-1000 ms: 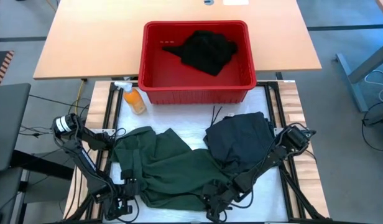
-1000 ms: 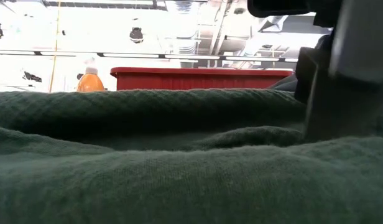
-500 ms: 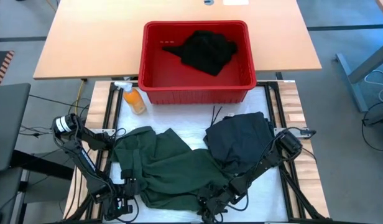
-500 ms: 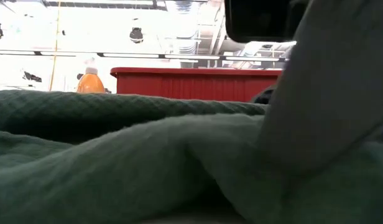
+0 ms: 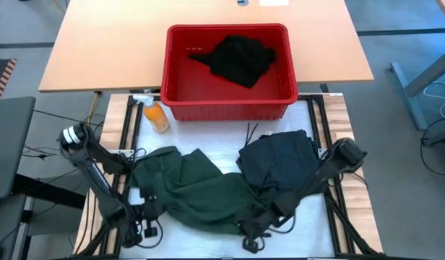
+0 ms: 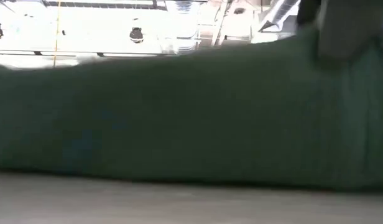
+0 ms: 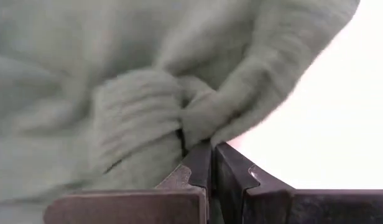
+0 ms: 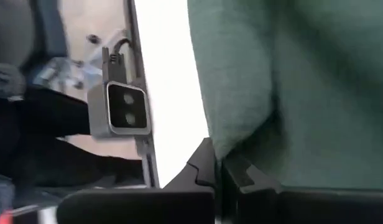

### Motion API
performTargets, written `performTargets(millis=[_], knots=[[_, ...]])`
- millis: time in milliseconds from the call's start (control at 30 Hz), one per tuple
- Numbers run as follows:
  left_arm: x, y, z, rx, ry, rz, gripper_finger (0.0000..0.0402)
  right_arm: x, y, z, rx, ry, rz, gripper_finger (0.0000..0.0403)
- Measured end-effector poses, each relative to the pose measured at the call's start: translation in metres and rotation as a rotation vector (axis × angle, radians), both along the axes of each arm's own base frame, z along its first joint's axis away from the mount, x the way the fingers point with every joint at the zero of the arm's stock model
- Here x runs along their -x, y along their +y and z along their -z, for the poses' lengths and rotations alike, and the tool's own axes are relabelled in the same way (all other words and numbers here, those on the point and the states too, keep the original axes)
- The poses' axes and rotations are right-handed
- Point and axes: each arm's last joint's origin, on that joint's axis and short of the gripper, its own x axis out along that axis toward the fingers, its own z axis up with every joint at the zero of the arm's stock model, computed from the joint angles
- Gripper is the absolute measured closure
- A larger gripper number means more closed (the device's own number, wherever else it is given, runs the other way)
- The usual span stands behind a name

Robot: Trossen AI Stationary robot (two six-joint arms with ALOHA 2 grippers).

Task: Fold laundry
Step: Fold the green shirt

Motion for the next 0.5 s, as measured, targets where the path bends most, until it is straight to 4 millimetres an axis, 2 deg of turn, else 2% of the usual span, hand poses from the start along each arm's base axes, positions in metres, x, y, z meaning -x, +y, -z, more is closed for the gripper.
performTargets(millis=[133, 233, 367, 500], knots=[[-0.009, 0.020, -0.032, -0.004, -0.170, -0.040, 0.0401, 0.033, -0.024, -0.050, 0.117, 0.026, 0.028, 0.0389], [-0.022, 0.031, -0.049, -0.026, -0.277, -0.054, 0.0400, 0.060, -0.040, -0.079, 0.196, 0.036, 0.052, 0.0389], [-0.043, 0.038, -0.057, -0.049, -0.343, -0.043, 0.0374, 0.091, -0.054, -0.100, 0.235, 0.094, 0.077, 0.0389], [-0.059, 0.042, -0.052, 0.053, -0.275, -0.002, 0.0320, 0.122, -0.049, -0.107, 0.245, 0.167, 0.071, 0.0389]])
